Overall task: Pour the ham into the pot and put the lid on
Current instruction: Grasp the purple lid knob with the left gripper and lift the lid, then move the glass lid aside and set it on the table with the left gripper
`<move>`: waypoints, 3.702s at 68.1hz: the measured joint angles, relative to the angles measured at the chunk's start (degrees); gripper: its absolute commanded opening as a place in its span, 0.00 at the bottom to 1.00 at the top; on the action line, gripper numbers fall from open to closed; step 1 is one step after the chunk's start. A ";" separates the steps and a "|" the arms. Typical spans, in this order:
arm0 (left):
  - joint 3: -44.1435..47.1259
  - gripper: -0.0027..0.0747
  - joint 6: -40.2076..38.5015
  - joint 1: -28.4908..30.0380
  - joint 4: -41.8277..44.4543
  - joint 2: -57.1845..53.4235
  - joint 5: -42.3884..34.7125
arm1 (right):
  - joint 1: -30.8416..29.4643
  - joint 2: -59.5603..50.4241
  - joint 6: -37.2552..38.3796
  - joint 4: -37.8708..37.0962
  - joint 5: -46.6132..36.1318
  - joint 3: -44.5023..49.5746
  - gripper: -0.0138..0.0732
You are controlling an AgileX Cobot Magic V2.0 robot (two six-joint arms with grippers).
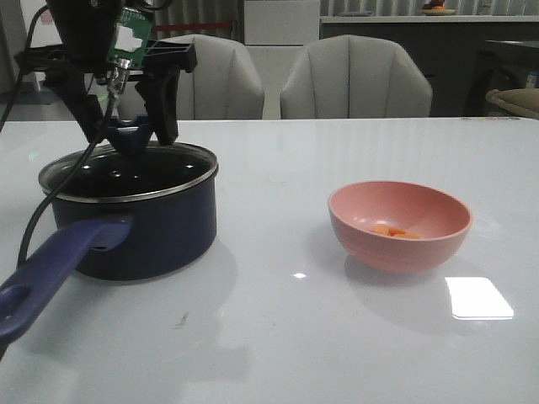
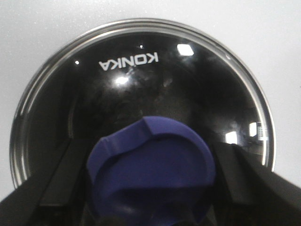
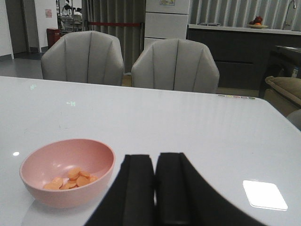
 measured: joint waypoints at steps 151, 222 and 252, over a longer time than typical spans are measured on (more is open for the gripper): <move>36.04 0.81 14.69 28.93 -0.82 -12.22 -19.42 | 0.00 0.00 0.00 0.00 0.00 0.00 0.35; 45.92 0.82 15.09 11.86 -0.42 -63.27 -21.59 | 0.00 0.00 0.00 0.00 0.00 0.00 0.35; 67.27 0.82 15.09 6.84 -1.97 -94.22 -32.51 | 0.00 0.00 0.00 0.00 0.00 0.00 0.35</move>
